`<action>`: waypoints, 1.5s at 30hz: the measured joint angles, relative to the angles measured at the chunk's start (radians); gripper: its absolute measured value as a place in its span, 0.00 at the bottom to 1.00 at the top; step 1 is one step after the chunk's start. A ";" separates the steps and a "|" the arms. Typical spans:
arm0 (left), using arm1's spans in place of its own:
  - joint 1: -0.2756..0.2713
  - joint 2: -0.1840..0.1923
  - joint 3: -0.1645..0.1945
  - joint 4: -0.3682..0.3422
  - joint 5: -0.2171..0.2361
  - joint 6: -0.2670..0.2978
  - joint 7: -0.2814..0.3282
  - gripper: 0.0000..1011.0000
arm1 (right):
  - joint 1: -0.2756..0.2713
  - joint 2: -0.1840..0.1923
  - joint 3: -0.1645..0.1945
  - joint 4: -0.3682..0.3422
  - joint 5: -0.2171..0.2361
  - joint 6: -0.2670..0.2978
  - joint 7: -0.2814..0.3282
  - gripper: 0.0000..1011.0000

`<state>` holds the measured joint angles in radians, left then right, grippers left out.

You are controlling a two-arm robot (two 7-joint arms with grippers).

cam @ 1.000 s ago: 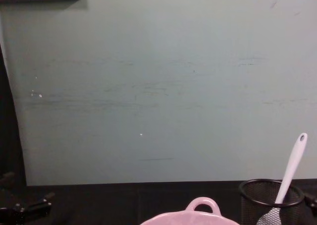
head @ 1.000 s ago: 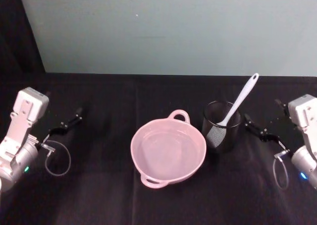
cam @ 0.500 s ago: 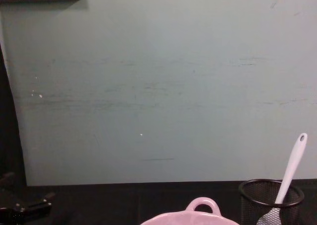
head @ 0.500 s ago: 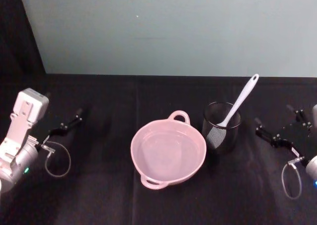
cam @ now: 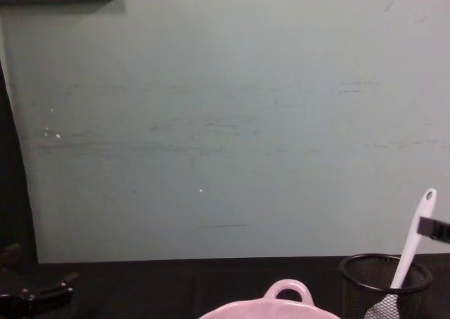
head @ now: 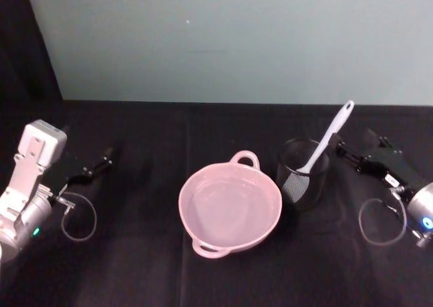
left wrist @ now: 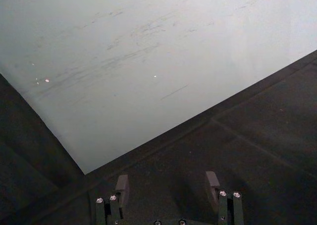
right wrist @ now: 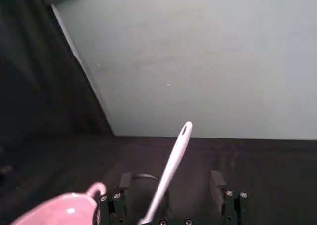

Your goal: Use the one hand to pick up the spoon and stir the clear water in the bowl.

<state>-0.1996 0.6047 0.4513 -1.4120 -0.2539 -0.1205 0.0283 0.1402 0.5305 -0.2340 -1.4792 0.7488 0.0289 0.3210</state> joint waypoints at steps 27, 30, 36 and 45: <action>0.000 0.000 0.000 0.000 0.000 0.000 0.000 0.99 | 0.203 -0.100 -0.024 0.294 0.289 0.148 0.238 0.70; 0.000 0.000 0.000 0.000 0.000 0.000 0.000 0.99 | 0.202 -0.092 -0.032 0.290 0.295 0.142 0.238 0.59; 0.000 0.000 0.000 0.000 0.000 0.000 0.000 0.99 | 0.194 -0.073 -0.048 0.267 0.283 0.117 0.229 0.37; 0.000 0.000 0.000 0.000 0.000 0.000 0.000 0.99 | 0.178 -0.027 -0.089 0.195 0.204 0.061 0.174 0.13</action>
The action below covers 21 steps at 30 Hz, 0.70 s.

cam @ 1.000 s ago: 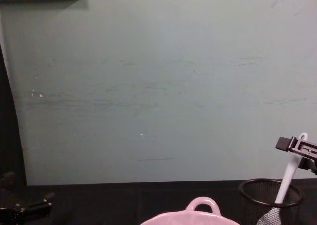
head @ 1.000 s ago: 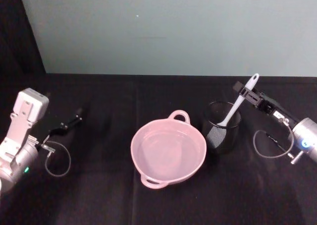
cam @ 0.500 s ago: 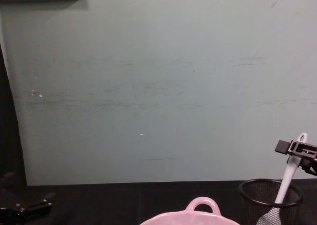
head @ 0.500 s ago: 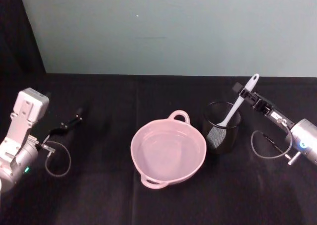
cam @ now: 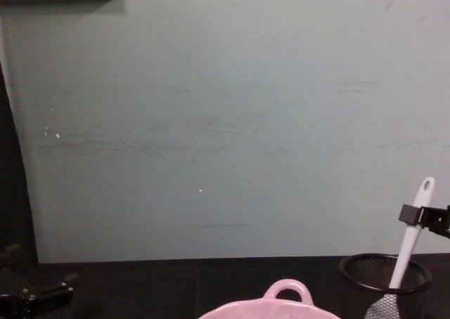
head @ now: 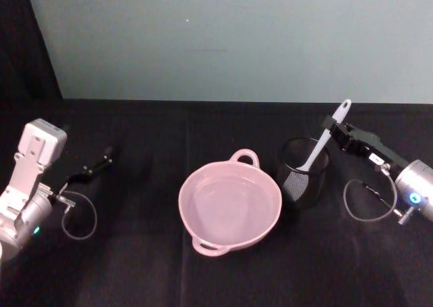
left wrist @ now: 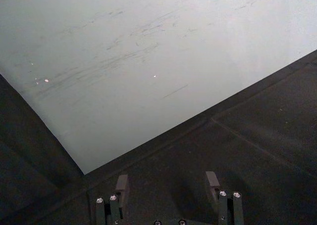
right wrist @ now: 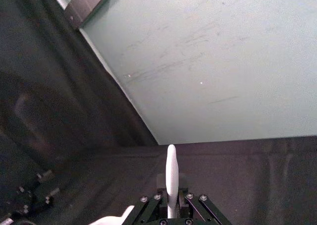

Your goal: Use the one hand to pick up the spoon and stir the clear water in the bowl.

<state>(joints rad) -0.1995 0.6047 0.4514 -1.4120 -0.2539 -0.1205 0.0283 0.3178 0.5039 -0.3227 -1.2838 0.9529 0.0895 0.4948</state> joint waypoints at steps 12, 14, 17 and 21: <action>0.000 0.000 0.000 0.000 0.000 0.000 0.000 0.99 | -0.010 0.062 -0.022 -0.160 -0.179 -0.054 -0.071 0.11; 0.000 0.000 0.000 0.000 0.000 0.000 0.000 0.99 | -0.007 0.069 -0.022 -0.185 -0.195 -0.052 -0.076 0.11; 0.000 0.000 0.000 0.000 0.000 0.000 0.000 0.99 | 0.000 0.082 -0.021 -0.229 -0.223 -0.039 -0.084 0.11; 0.000 0.000 0.000 0.000 0.000 0.000 0.000 0.99 | 0.012 0.097 -0.018 -0.281 -0.252 -0.015 -0.090 0.11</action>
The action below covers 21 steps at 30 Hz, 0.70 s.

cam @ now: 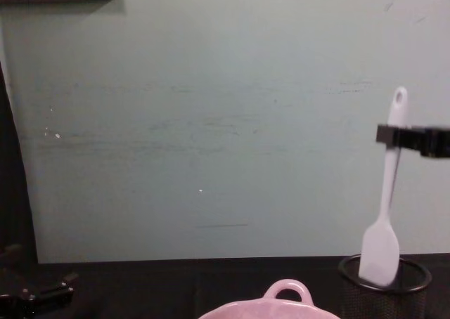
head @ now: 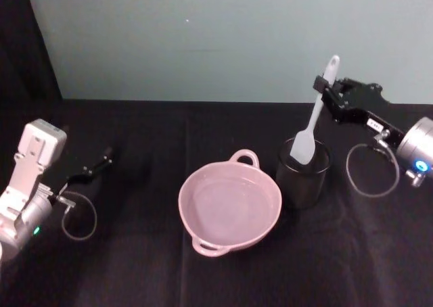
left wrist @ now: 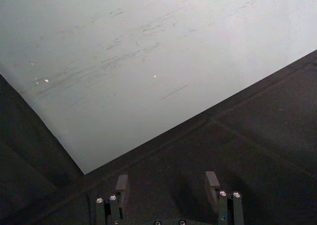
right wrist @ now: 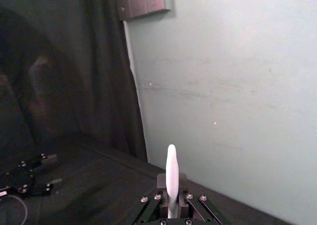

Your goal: Use the one hand to pick up the spoon and stir the clear water in the bowl.

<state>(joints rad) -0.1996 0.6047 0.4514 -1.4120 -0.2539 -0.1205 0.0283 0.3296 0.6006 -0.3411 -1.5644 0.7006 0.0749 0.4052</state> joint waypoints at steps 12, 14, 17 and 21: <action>0.000 0.000 0.000 0.000 0.000 0.000 0.000 0.99 | 0.033 0.026 0.005 -0.093 -0.066 0.079 -0.004 0.11; 0.000 0.000 0.000 0.000 0.000 0.000 0.000 0.99 | 0.033 0.026 0.005 -0.093 -0.065 0.079 -0.004 0.11; 0.000 0.000 0.000 0.000 0.000 0.000 0.000 0.99 | 0.032 0.026 0.005 -0.092 -0.065 0.078 -0.005 0.11; 0.000 0.000 0.000 0.000 0.000 0.000 0.000 0.99 | 0.032 0.026 0.005 -0.091 -0.065 0.077 -0.005 0.11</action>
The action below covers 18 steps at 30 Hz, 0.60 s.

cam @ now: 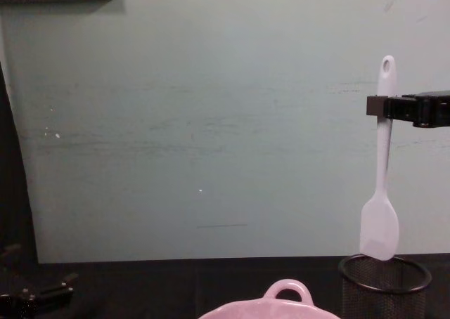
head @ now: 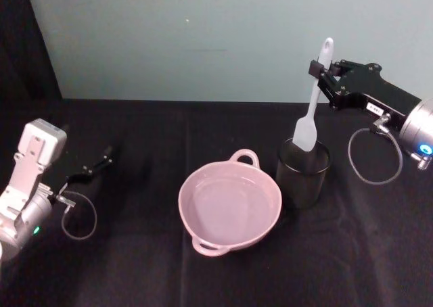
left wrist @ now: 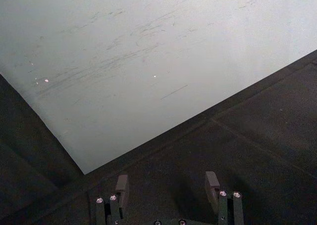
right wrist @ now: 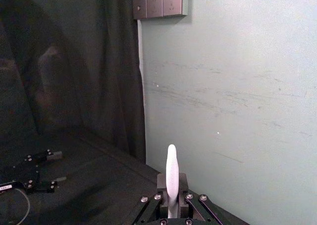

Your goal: Use the one hand to pick up the spoon and stir the clear water in the bowl.

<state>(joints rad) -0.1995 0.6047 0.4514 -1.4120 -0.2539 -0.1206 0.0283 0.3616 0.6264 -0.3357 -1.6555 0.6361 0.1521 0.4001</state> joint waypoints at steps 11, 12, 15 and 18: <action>0.000 0.000 0.000 0.000 0.000 0.000 0.000 0.99 | -0.001 0.000 0.000 0.001 0.002 -0.003 0.000 0.11; 0.000 0.000 0.000 0.000 0.000 0.000 0.000 0.99 | -0.001 0.000 0.000 0.001 0.002 -0.003 0.000 0.11; 0.000 0.000 0.000 0.000 0.000 0.000 0.000 0.99 | -0.001 0.000 0.000 0.002 0.002 -0.003 0.000 0.11; 0.000 0.000 0.000 0.000 0.000 0.000 0.000 0.99 | -0.001 0.000 0.000 0.002 0.002 -0.004 0.000 0.11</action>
<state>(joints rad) -0.1995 0.6047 0.4514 -1.4120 -0.2539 -0.1205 0.0283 0.3602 0.6261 -0.3357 -1.6536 0.6384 0.1482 0.4005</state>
